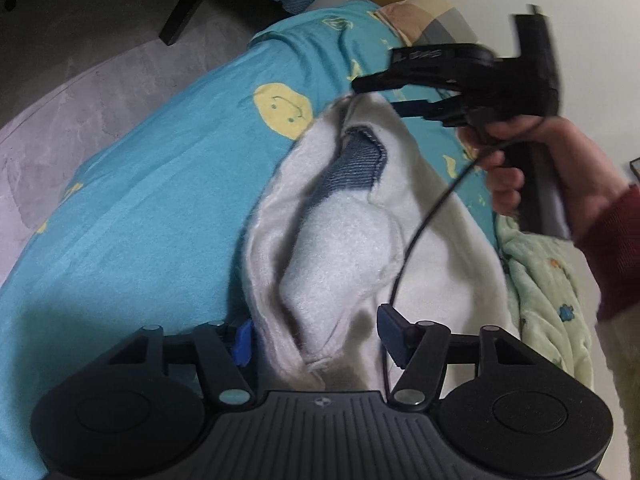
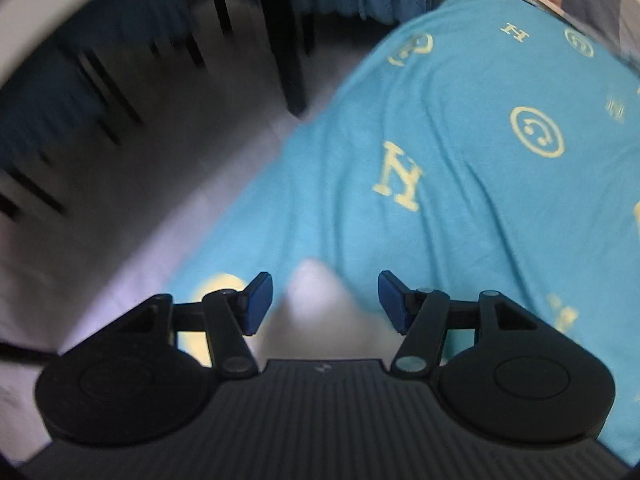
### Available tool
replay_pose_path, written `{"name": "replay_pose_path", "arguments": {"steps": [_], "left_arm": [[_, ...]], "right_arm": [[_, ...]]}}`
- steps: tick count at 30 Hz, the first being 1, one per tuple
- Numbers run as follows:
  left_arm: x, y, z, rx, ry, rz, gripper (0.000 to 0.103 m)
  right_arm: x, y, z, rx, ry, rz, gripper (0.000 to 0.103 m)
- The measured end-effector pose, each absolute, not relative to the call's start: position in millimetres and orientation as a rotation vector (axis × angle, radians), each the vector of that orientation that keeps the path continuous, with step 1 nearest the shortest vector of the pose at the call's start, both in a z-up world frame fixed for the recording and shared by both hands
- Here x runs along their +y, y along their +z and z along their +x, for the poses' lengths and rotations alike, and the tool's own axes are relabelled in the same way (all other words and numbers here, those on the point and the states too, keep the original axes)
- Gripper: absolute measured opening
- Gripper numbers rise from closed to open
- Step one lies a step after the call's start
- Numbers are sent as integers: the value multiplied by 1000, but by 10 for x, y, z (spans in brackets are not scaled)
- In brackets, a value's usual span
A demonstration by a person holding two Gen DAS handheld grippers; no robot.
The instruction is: Fold clothes
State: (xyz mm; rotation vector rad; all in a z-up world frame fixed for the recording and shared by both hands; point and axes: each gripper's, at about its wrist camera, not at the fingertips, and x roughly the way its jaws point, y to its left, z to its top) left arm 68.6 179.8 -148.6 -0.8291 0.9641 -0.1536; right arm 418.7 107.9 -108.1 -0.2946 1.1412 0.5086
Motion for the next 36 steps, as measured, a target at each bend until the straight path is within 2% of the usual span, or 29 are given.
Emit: {"name": "replay_pose_path", "arguments": {"steps": [1, 2, 3, 5, 6, 10, 16, 24, 31, 36], "left_arm": [[1790, -1487, 687, 961, -156, -828, 55], [1781, -1488, 687, 958, -157, -826, 43], [1772, -1489, 687, 954, -159, -825, 39], [1761, -1490, 672, 939, -168, -843, 25], [1759, -1475, 665, 930, -169, -849, 23], [1795, -1296, 577, 836, -186, -836, 18], [2031, -778, 220, 667, -168, -847, 17], [2052, 70, -62, 542, -113, -621, 17], [1146, 492, 53, 489, -234, -415, 18], [177, 520, 189, 478, -336, -279, 19]], "right_arm": [[1089, -1102, 4201, 1164, 521, -312, 55], [1099, -1122, 4213, 1187, 533, -329, 35], [1095, -1119, 4200, 1200, 546, -340, 23], [1079, -1081, 4155, 1192, 554, -373, 16], [1067, -1041, 4127, 1176, 552, -379, 15], [1070, -788, 4053, 1098, 528, -387, 13], [1222, -153, 3929, 990, 567, -356, 13], [1498, 520, 3644, 815, 721, -287, 13], [518, 956, 3480, 707, 703, -156, 13], [-524, 1043, 3309, 637, 652, -24, 13]]}}
